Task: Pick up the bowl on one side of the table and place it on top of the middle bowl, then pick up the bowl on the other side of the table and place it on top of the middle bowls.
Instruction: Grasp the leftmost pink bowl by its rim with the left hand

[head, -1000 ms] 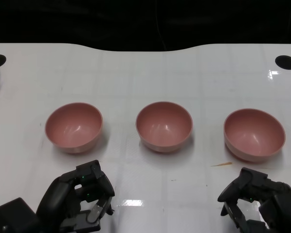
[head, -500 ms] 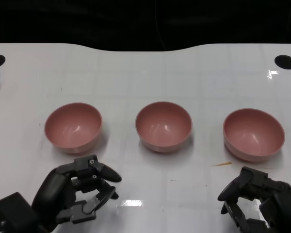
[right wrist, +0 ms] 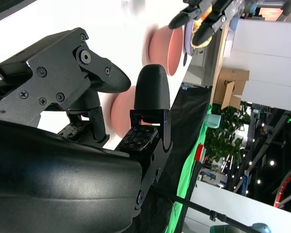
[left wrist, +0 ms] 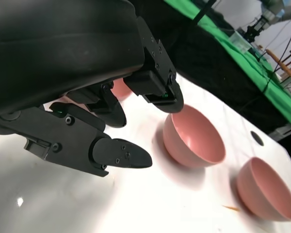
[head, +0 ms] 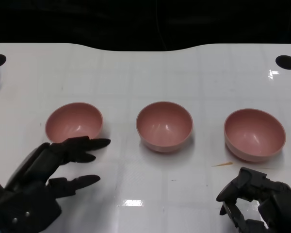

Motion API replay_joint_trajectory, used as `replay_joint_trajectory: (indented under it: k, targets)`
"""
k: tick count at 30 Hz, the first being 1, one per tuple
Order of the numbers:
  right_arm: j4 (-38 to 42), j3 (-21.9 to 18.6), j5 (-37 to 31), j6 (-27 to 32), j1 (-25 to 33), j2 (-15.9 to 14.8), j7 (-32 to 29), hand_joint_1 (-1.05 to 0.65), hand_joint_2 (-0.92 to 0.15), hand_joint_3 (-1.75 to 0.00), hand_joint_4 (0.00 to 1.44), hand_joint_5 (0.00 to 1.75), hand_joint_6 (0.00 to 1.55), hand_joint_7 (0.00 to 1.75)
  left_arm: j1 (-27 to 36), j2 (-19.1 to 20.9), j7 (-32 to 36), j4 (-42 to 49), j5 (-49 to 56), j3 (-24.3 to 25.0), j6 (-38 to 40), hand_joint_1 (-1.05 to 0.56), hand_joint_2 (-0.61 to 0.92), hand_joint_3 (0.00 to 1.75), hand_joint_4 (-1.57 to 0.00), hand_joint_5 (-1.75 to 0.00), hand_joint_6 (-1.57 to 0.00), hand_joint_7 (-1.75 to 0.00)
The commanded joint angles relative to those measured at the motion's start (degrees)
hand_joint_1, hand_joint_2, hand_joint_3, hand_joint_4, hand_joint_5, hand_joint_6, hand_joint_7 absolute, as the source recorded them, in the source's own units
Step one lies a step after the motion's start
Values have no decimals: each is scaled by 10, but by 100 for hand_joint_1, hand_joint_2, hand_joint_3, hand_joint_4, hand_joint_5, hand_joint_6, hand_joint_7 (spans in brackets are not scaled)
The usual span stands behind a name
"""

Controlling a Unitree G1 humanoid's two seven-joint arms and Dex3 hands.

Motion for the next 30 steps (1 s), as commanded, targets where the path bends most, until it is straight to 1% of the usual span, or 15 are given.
replay_joint_trajectory:
  k: [1, 3, 8, 11, 14, 16, 20, 24, 30]
  targets:
    - [-9, -3, 3, 1, 4, -2, -5, -10, -53, -107, 73, 147, 77, 122, -18, 27, 54, -3, 72, -14, -2, -38, 92, 16, -65, -22, -54, 0]
    - [-9, -3, 0, 0, 4, -4, -6, -11, -52, -107, 73, 147, 78, 122, -29, 39, 90, 1, 124, -26, -3, -41, 92, 15, -64, -20, -52, 0]
    - [-6, -4, 3, -2, 4, -3, -5, -12, -51, -106, 74, 145, 78, 120, -59, 55, 153, -8, 244, -61, 55, -48, 92, 14, -55, -13, -41, 0]
    - [-8, -4, 3, -1, 6, -3, -5, -11, -52, -105, 74, 145, 78, 120, -77, 54, 181, -4, 298, -85, 98, -51, 92, 14, -44, -6, -32, 0]
    - [-7, -4, 1, -5, 6, -4, -6, -10, -53, -106, 74, 145, 78, 120, -92, 51, 197, 0, 345, -110, 145, -52, 92, 13, -38, -3, -26, 0]
    - [-6, -4, 0, -7, 7, -4, -6, -10, -52, -106, 74, 145, 79, 120, -101, 49, 200, 2, 372, -128, 180, -53, 92, 13, -36, -2, -24, 0]
    - [-7, -4, -1, -7, 7, -6, -4, -10, -52, -107, 74, 145, 79, 119, -119, 42, 178, 10, 398, -160, 238, -54, 92, 13, -34, -1, -21, 0]
    - [-11, -3, 0, -5, 12, -5, -4, -10, -52, -106, 73, 146, 78, 120, -145, 38, 166, 44, 411, -194, 272, -51, 92, 14, -40, -3, -28, -3]
    - [-11, 0, 3, -9, 14, -6, 0, -8, -53, -106, 72, 147, 78, 120, -176, 26, 138, 88, 430, -236, 338, -53, 92, 18, -46, -6, -29, -2]
